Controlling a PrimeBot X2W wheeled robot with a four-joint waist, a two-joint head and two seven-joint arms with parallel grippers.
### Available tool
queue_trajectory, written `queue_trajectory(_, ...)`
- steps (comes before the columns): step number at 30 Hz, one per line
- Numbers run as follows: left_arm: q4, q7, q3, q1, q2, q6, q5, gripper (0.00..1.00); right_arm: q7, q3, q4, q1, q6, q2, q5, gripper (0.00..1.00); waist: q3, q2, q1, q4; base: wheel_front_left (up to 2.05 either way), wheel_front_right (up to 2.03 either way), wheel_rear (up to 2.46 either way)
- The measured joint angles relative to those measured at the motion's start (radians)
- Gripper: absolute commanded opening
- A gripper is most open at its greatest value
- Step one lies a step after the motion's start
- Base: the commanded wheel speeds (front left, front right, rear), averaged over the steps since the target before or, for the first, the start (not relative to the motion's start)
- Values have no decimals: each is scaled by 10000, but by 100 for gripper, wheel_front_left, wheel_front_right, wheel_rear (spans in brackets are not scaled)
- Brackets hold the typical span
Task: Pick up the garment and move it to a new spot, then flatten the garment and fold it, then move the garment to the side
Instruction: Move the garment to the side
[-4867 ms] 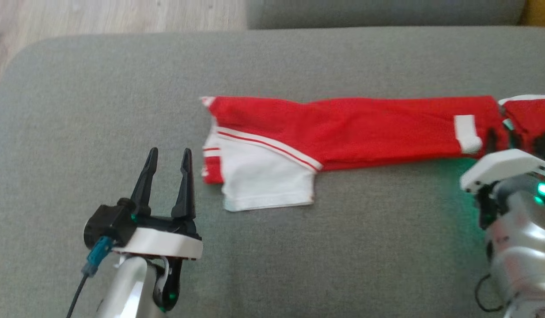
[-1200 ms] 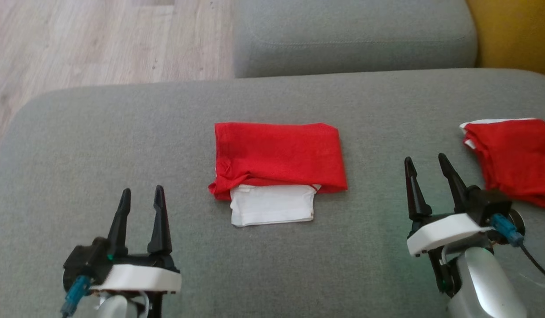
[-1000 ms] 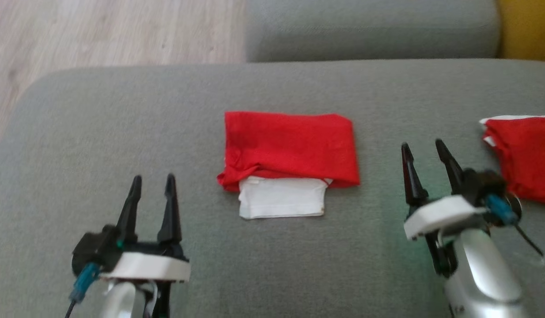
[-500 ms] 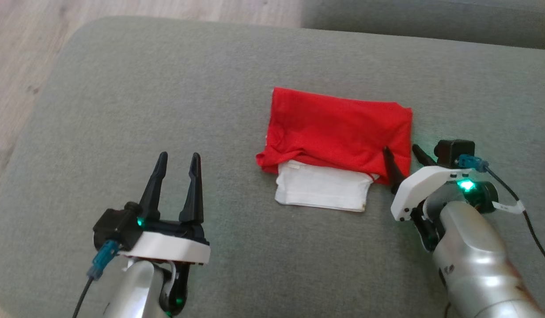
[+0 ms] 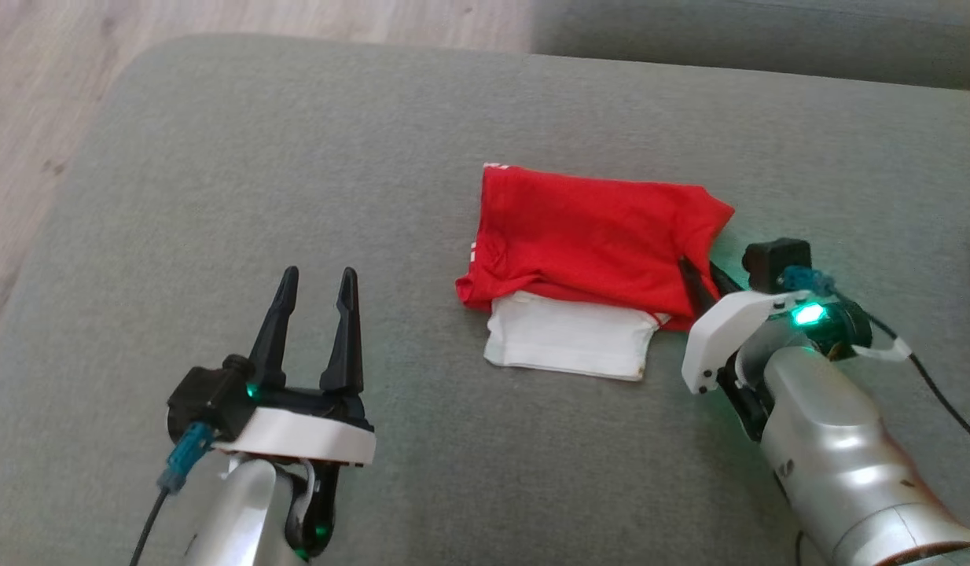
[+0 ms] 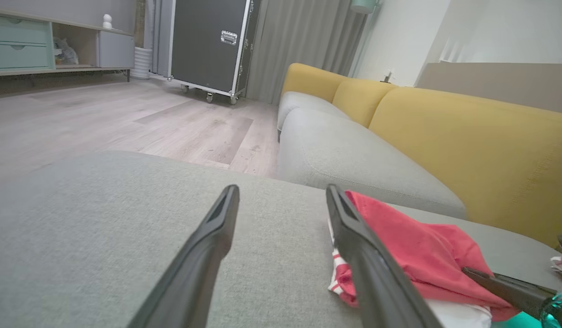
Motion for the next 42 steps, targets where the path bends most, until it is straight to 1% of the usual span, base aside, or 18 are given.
queue_trajectory(3,-2,0,-123,16,0,-2,0,100,-347,167,100,-8,0,6,-307,0,-153,0,0,-271,0,0,0)
queue_trajectory(8,-13,0,-426,81,2,0,-50,100,-579,591,132,-37,0,-59,-633,0,-472,0,-1,-828,0,0,0)
queue_trajectory(12,-136,0,-477,271,4,98,-92,100,-642,1097,-54,-96,0,-433,-732,0,-657,0,-2,-1427,0,0,0)
queue_trajectory(15,-267,0,-468,263,4,173,-92,100,-640,1547,-272,-337,0,-1026,-786,0,-678,0,-1,-1905,0,0,0)
queue_trajectory(21,-447,0,-464,53,4,176,-88,100,-401,2382,-972,-989,0,-2556,-594,0,-352,0,-1,-2695,0,0,0)
queue_trajectory(27,-466,0,-474,-471,0,161,-86,100,219,2984,-1778,-1438,0,-4355,-36,0,317,0,0,-3085,0,0,0)
queue_trajectory(29,-456,0,-483,-592,0,153,-86,100,410,3137,-1996,-1542,0,-4993,35,0,520,0,1,-3158,0,0,0)
queue_trajectory(32,-454,0,-504,-705,-2,127,-86,100,763,3244,-2136,-1638,0,-5781,190,0,756,0,0,-3203,0,0,0)
queue_trajectory(36,-441,0,-522,-849,-6,75,-86,100,1106,3241,-2142,-1664,0,-6426,268,0,1008,0,0,-3147,0,0,0)
queue_trajectory(39,-414,0,-531,-997,-13,73,-84,100,1281,3104,-2063,-1679,0,-6638,353,0,1210,0,0,-3055,0,0,0)
queue_trajectory(42,-408,0,-537,-1099,-19,65,-84,100,1436,2978,-1969,-1697,0,-6713,353,0,1351,0,1,-2983,0,0,0)
